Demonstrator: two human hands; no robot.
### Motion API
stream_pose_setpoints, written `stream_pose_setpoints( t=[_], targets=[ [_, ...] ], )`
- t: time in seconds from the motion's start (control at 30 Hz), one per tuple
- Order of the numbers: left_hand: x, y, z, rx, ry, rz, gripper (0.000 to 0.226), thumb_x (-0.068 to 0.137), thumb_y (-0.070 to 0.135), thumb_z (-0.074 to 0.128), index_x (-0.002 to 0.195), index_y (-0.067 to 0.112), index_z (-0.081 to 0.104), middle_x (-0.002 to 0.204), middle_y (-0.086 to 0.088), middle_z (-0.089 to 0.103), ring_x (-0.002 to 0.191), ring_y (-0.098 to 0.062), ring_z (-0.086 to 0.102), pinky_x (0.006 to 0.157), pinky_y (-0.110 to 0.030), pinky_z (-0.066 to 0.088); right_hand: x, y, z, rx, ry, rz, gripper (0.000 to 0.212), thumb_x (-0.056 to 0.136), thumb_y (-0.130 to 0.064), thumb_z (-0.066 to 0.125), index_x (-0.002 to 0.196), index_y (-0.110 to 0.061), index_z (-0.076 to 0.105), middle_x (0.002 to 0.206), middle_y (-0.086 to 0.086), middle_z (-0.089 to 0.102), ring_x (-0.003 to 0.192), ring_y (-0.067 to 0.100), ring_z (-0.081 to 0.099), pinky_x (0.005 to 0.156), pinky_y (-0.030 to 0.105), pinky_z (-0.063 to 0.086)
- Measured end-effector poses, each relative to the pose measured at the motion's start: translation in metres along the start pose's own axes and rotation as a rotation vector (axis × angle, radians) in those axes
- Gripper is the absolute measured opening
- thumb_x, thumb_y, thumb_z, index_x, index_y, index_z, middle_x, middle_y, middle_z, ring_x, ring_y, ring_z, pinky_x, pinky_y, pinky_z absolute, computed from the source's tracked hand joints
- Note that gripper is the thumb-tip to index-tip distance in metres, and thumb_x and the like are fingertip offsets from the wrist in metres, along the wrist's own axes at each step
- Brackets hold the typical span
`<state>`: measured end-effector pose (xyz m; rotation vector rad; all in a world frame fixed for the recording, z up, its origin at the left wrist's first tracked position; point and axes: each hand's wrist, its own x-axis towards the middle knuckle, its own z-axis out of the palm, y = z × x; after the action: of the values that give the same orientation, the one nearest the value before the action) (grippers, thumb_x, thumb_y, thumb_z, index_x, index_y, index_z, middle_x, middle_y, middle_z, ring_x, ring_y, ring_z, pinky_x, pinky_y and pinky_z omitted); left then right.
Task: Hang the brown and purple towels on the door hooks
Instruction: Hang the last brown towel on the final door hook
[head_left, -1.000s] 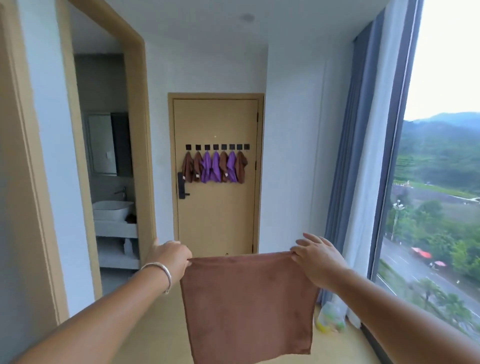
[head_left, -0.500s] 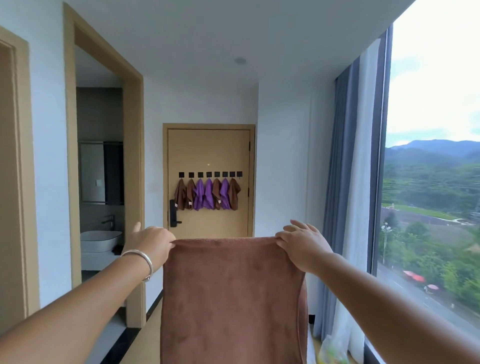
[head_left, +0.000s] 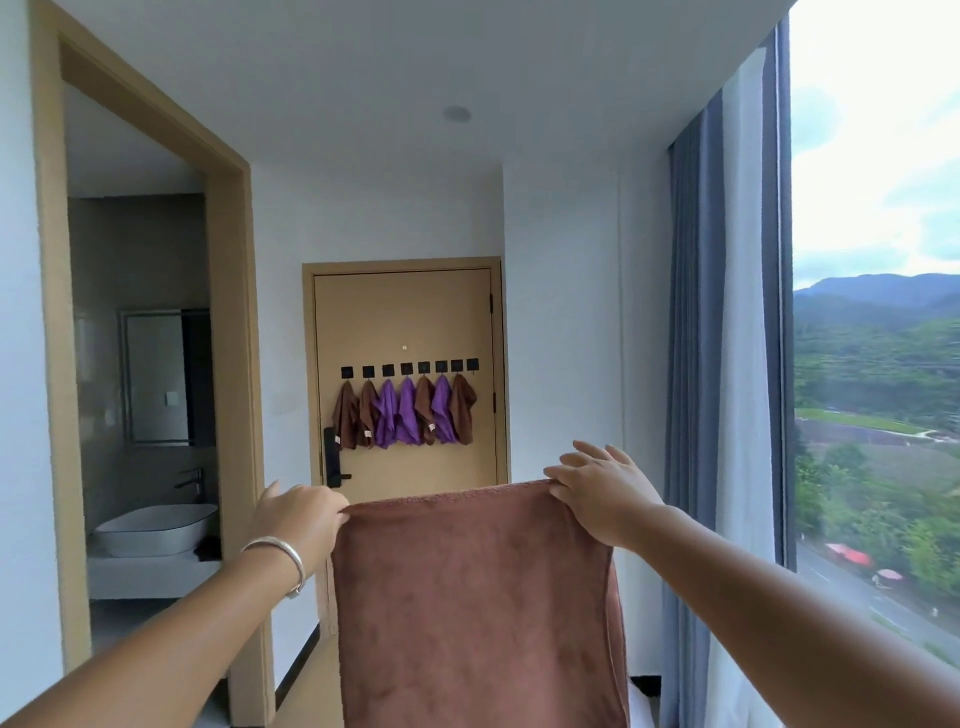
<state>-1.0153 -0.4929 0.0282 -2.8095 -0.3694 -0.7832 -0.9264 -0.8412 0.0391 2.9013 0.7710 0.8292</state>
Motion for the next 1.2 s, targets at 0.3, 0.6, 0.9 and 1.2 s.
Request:
stream_pose_setpoints(
  t=[0.3, 0.6, 0.9, 1.2],
  targets=[
    [0.117, 0.028, 0.076, 0.025, 0.042, 0.036, 0.035, 0.098, 0.031, 0.034, 0.078, 0.028, 0.063, 0.081, 0.009, 0.061, 0.083, -0.014, 0.056, 0.083, -0.034, 0.032, 0.106, 0.053, 0.068, -0.017, -0.025, 0.045, 0.042, 0.102, -0.045, 0.022, 0.137, -0.039, 0.044, 0.144, -0.010, 0.045, 0.144, 0.017, 0.019, 0.116, 0.040, 0.017],
    [0.259, 0.012, 0.162, -0.014, 0.060, 0.090, 0.034, 0.100, 0.028, 0.031, 0.075, 0.027, 0.054, 0.089, 0.007, 0.063, 0.089, -0.017, 0.057, 0.091, -0.033, 0.035, 0.250, 0.065, 0.161, -0.042, -0.029, 0.066, 0.041, 0.102, -0.044, 0.024, 0.138, -0.040, 0.043, 0.144, -0.012, 0.044, 0.144, 0.016, 0.019, 0.116, 0.039, 0.017],
    [0.431, -0.036, 0.263, 0.013, 0.124, 0.192, 0.034, 0.100, 0.032, 0.032, 0.088, 0.028, 0.064, 0.097, 0.009, 0.065, 0.096, -0.015, 0.058, 0.082, -0.029, 0.036, 0.414, 0.059, 0.244, -0.048, -0.041, 0.109, 0.041, 0.102, -0.044, 0.023, 0.137, -0.040, 0.045, 0.143, -0.013, 0.045, 0.143, 0.016, 0.021, 0.116, 0.038, 0.017],
    [0.555, -0.051, 0.333, 0.078, 0.119, 0.266, 0.033, 0.099, 0.033, 0.034, 0.093, 0.028, 0.066, 0.096, 0.008, 0.065, 0.093, -0.016, 0.059, 0.079, -0.029, 0.038, 0.540, 0.069, 0.314, -0.020, -0.021, 0.135, 0.042, 0.102, -0.045, 0.022, 0.132, -0.041, 0.051, 0.139, -0.015, 0.050, 0.141, 0.015, 0.026, 0.114, 0.036, 0.021]
  ],
)
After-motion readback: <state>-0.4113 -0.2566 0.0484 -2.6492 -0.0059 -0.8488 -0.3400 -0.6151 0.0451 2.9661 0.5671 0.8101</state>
